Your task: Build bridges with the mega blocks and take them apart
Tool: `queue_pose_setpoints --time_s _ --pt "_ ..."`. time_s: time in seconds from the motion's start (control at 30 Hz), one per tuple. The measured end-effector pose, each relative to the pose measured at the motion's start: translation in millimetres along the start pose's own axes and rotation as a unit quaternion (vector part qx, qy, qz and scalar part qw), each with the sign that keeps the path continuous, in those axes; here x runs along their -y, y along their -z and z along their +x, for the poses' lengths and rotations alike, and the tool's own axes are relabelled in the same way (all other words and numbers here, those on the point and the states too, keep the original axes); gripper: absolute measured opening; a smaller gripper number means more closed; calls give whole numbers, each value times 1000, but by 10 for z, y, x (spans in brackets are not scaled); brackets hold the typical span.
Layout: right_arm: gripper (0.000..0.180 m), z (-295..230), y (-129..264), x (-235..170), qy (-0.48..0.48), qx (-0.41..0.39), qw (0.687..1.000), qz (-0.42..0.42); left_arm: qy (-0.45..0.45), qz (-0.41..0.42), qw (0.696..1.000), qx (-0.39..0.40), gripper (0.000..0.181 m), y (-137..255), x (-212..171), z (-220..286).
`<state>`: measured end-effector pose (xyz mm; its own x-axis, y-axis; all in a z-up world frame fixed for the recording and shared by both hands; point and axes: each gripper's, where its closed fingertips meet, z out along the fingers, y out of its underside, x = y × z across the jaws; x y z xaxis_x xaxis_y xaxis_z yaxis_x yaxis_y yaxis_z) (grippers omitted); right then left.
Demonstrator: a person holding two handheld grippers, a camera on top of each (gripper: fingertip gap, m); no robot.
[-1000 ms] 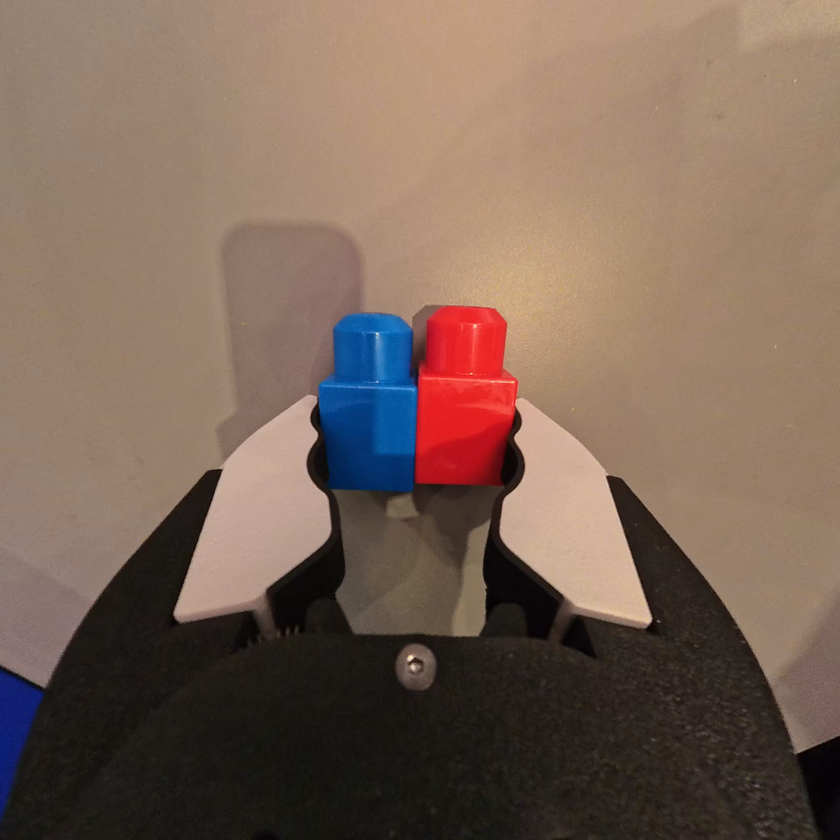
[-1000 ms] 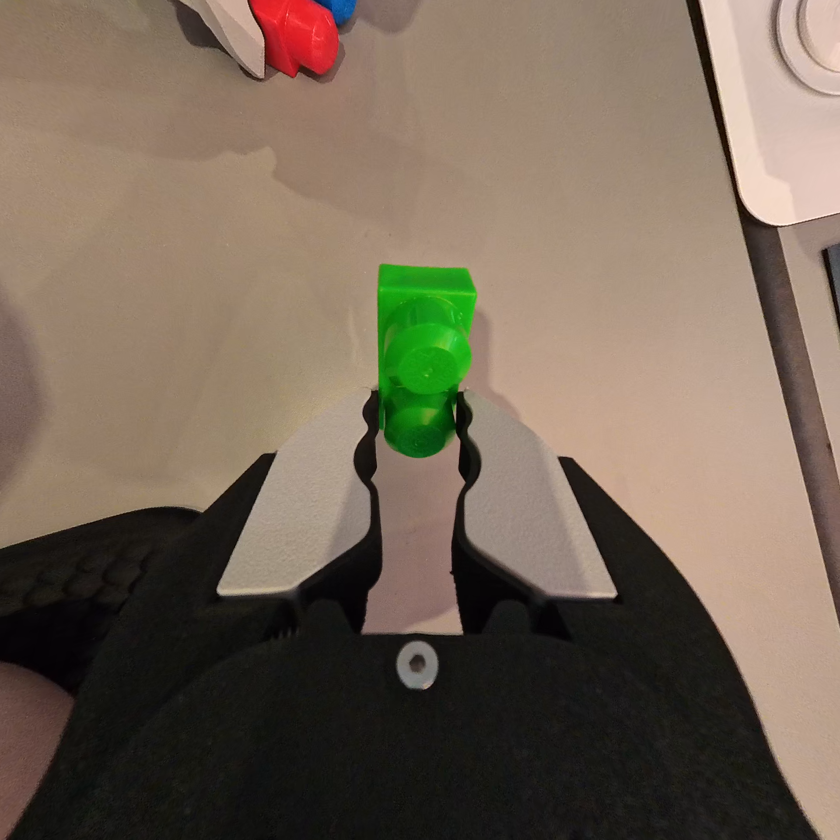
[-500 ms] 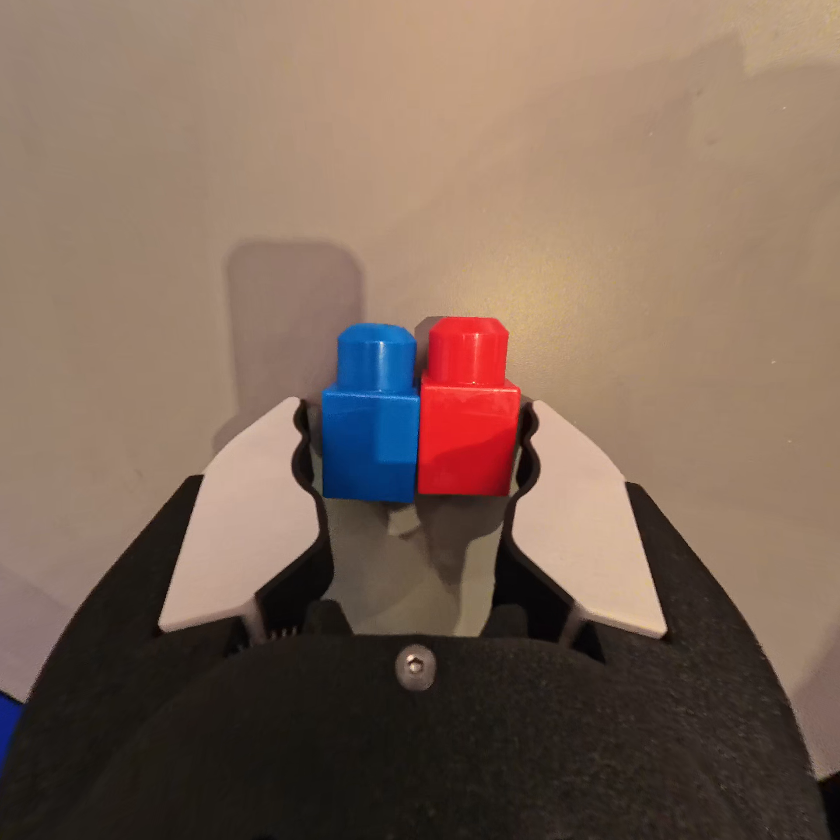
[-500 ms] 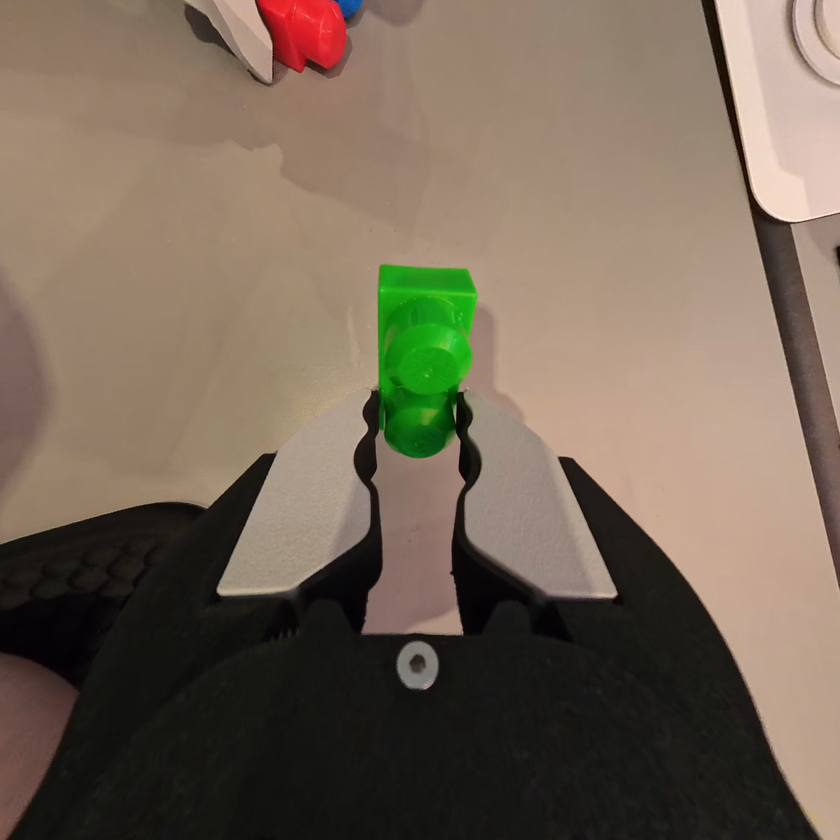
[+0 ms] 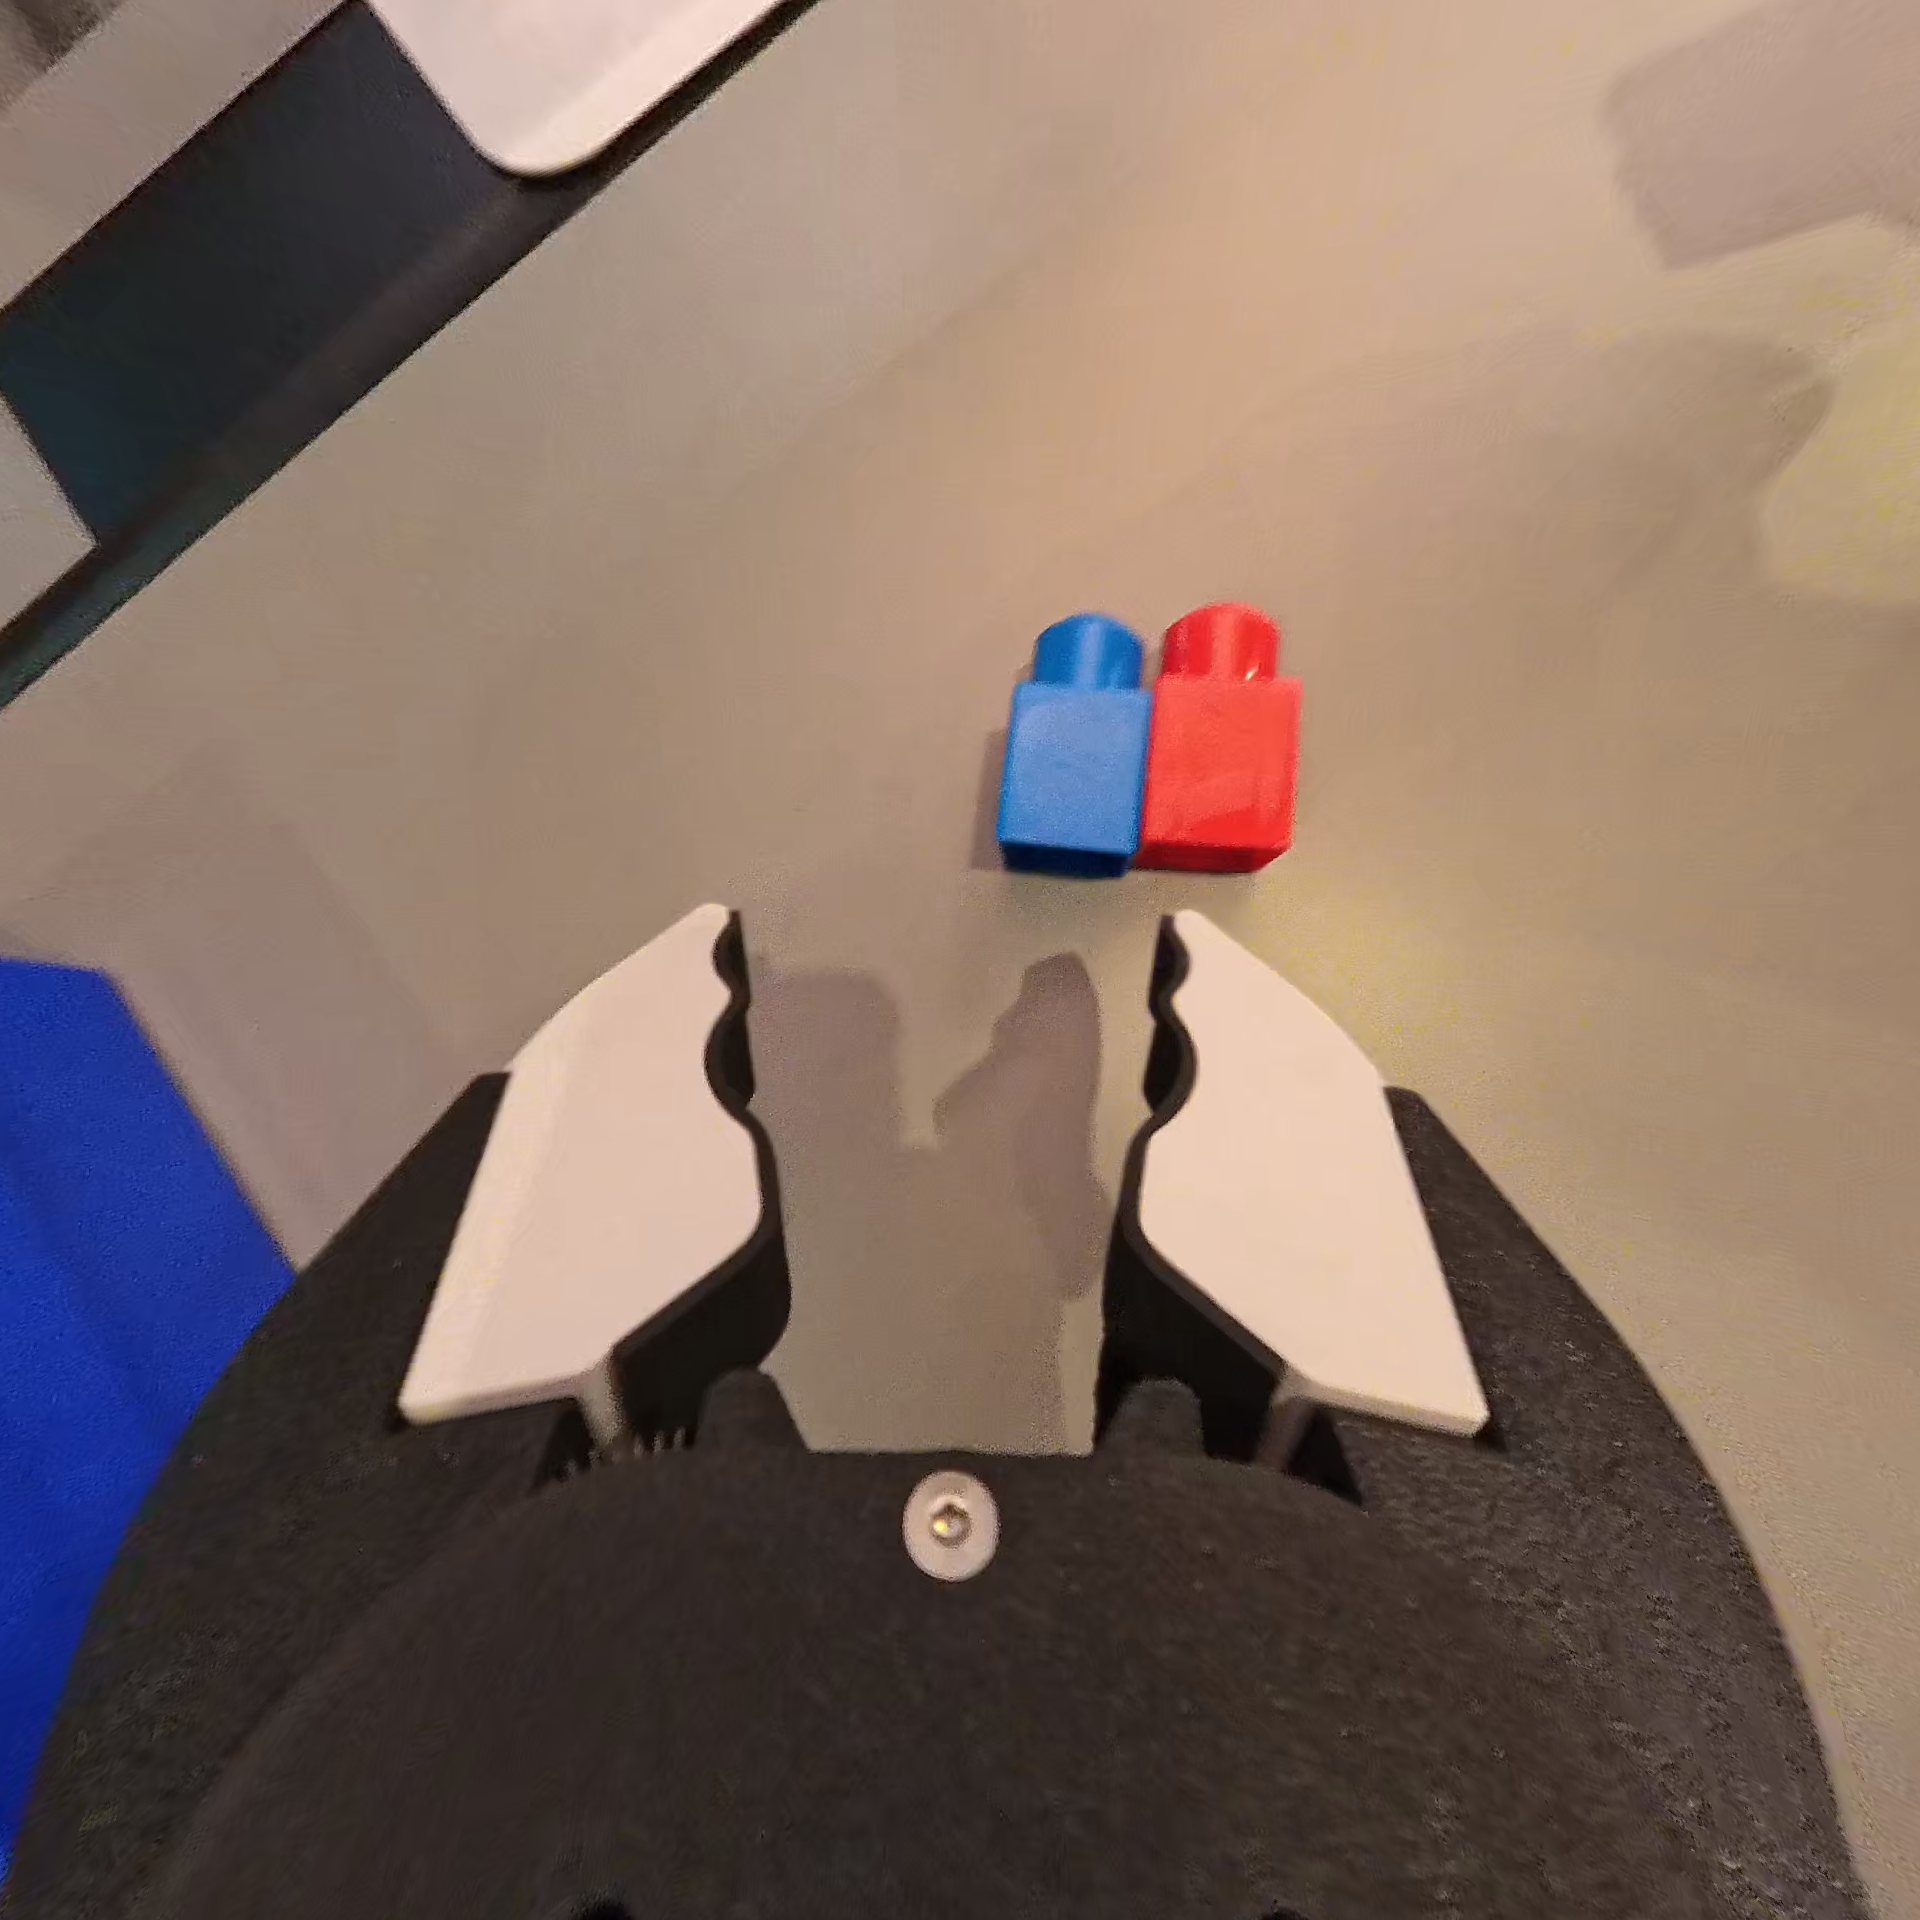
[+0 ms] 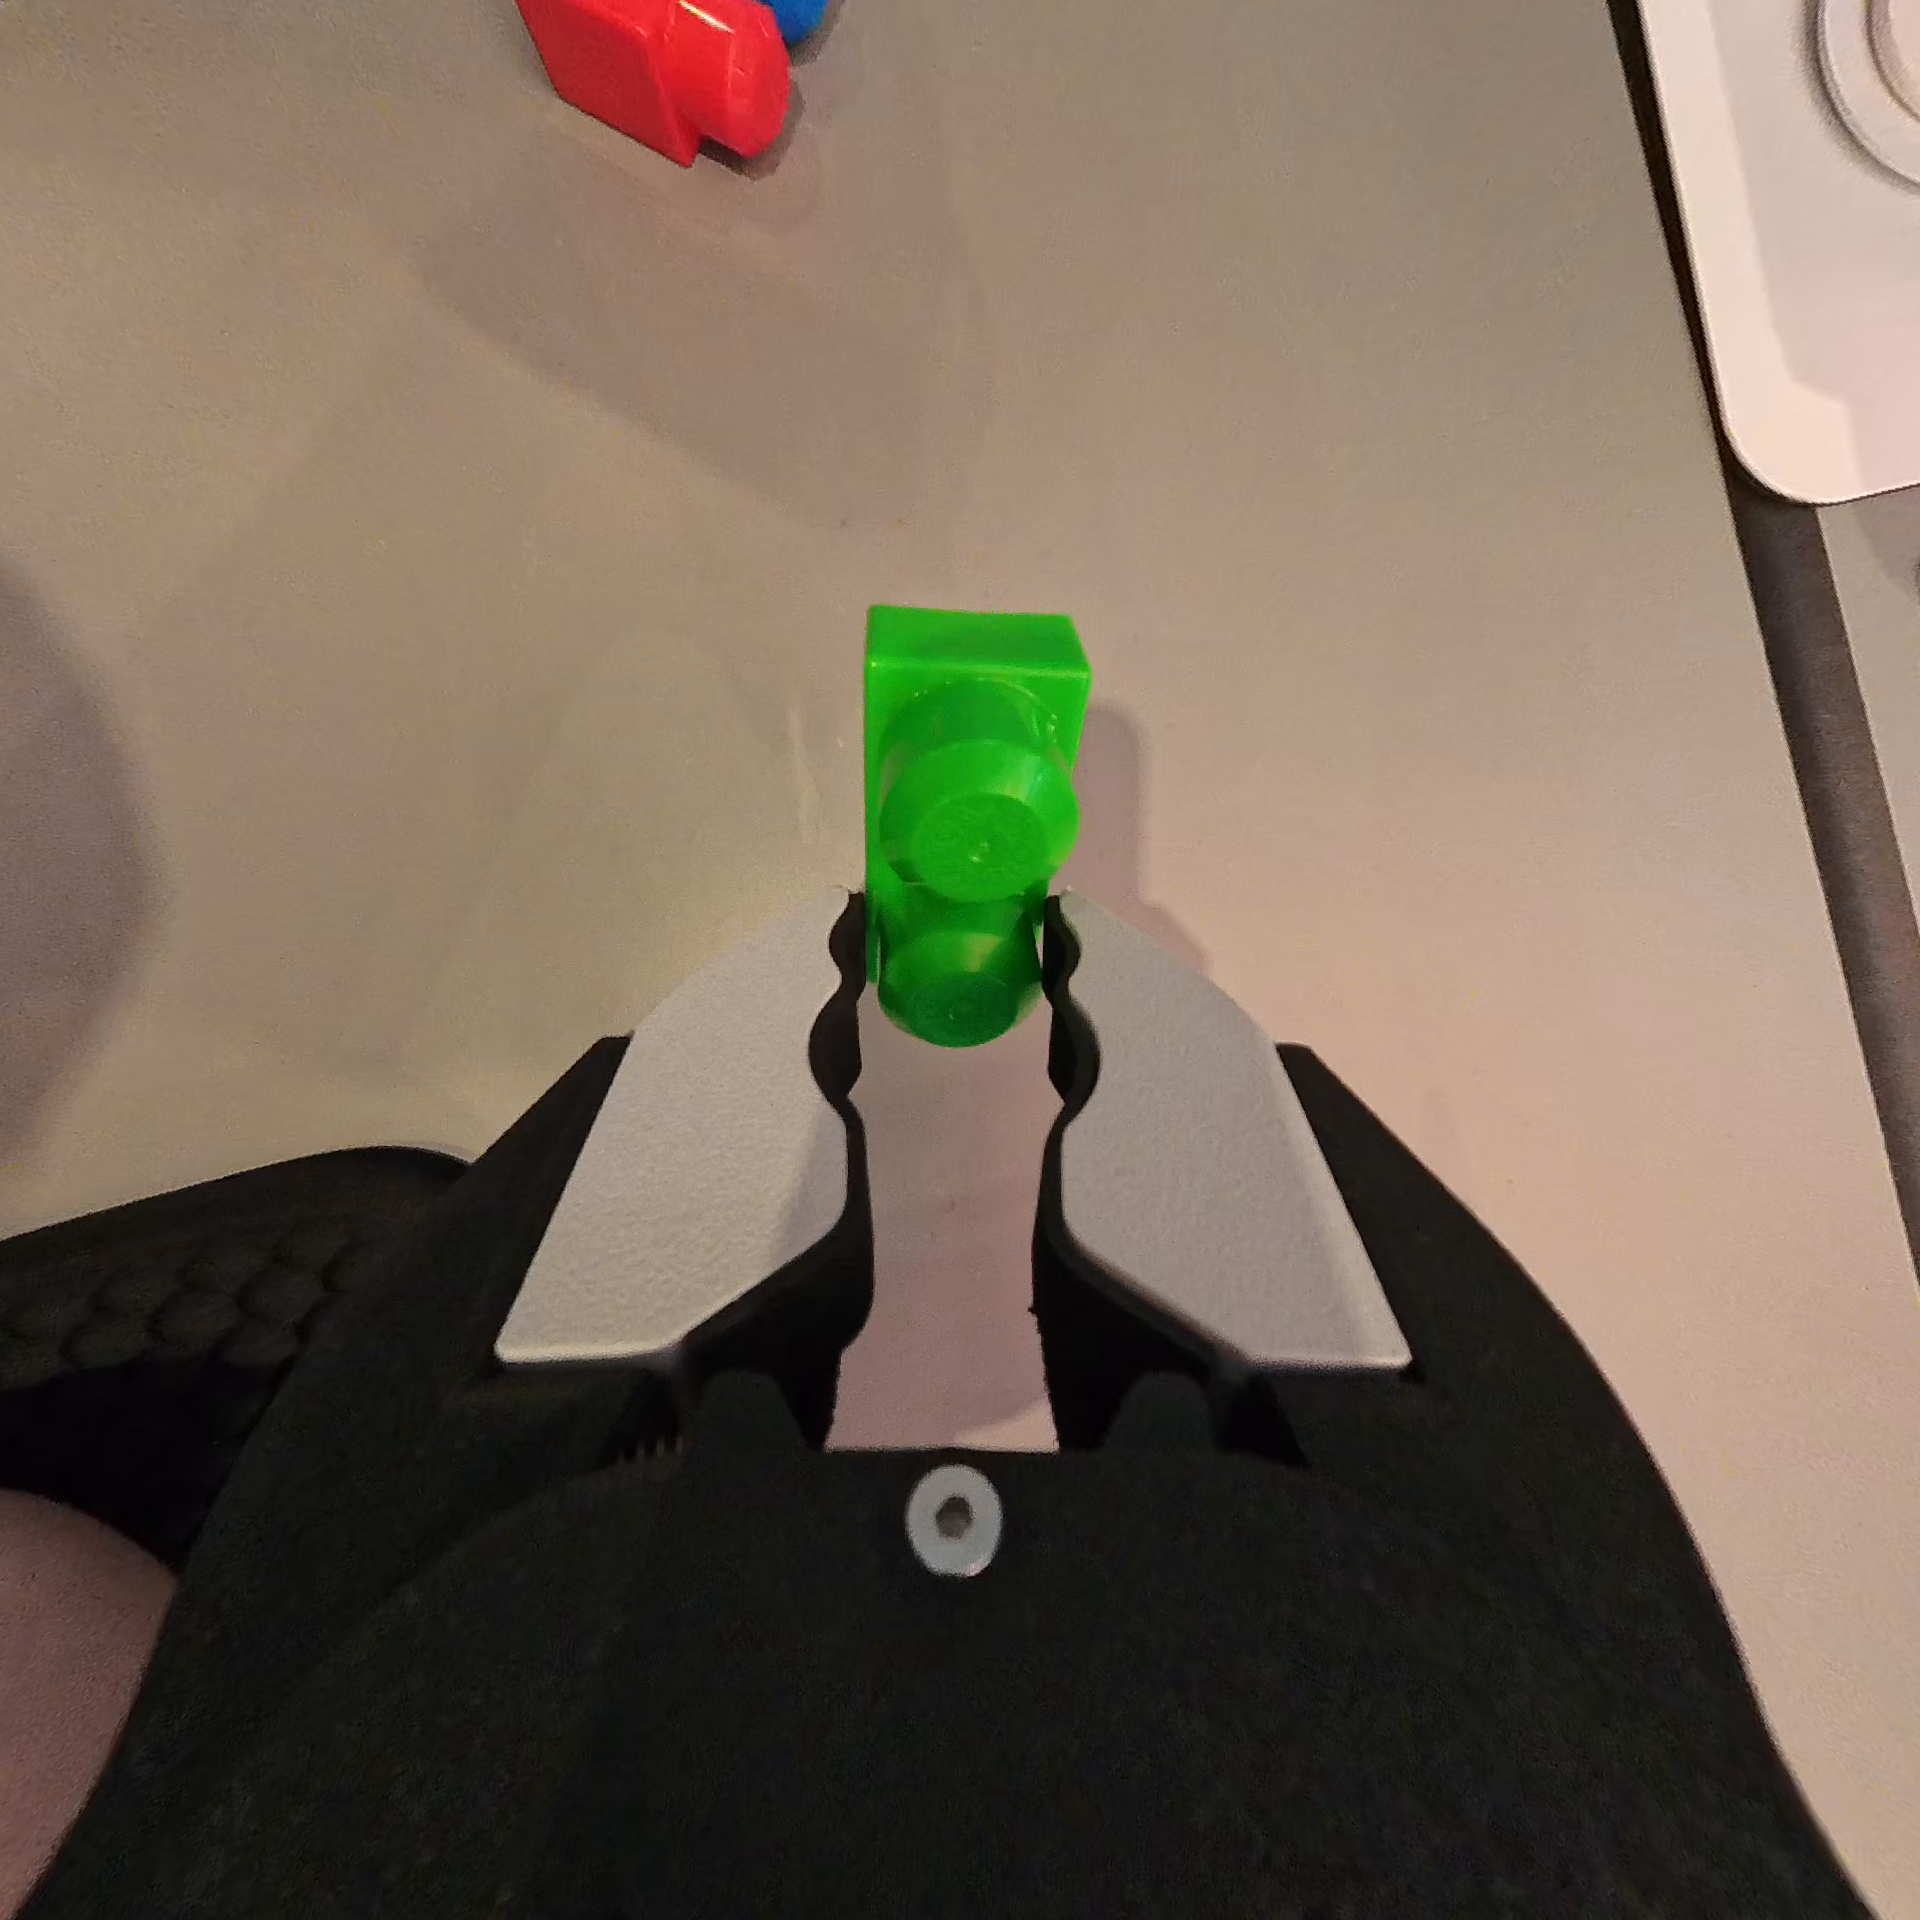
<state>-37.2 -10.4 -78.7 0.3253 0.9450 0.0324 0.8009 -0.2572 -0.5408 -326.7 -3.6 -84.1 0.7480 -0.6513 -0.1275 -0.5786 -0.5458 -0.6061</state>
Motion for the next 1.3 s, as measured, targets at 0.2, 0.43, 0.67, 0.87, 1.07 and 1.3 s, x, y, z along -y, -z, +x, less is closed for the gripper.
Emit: queue_pose_setpoints --time_s 0.2,0.43,0.67,0.87,1.07,1.3 --pt "32 -10 19 0 0 -1 1000 2 -18 -9 1000 11 50 -225 -165 -97" --pt "32 1 50 -14 -3 -3 1000 9 -74 25 997 -21 35 -413 -126 -55" --pt "32 11 50 -30 -5 -4 1000 9 -81 24 995 -55 24 -508 -146 30" --pt "32 24 43 -43 -9 -3 1000 10 -84 24 994 -64 21 -528 -127 97" --pt "32 20 37 -54 -9 -1 1000 7 -84 19 994 -60 22 -544 -124 101" --pt "32 18 46 -52 -10 -1 1000 10 -64 3 997 -51 37 -467 -215 27"
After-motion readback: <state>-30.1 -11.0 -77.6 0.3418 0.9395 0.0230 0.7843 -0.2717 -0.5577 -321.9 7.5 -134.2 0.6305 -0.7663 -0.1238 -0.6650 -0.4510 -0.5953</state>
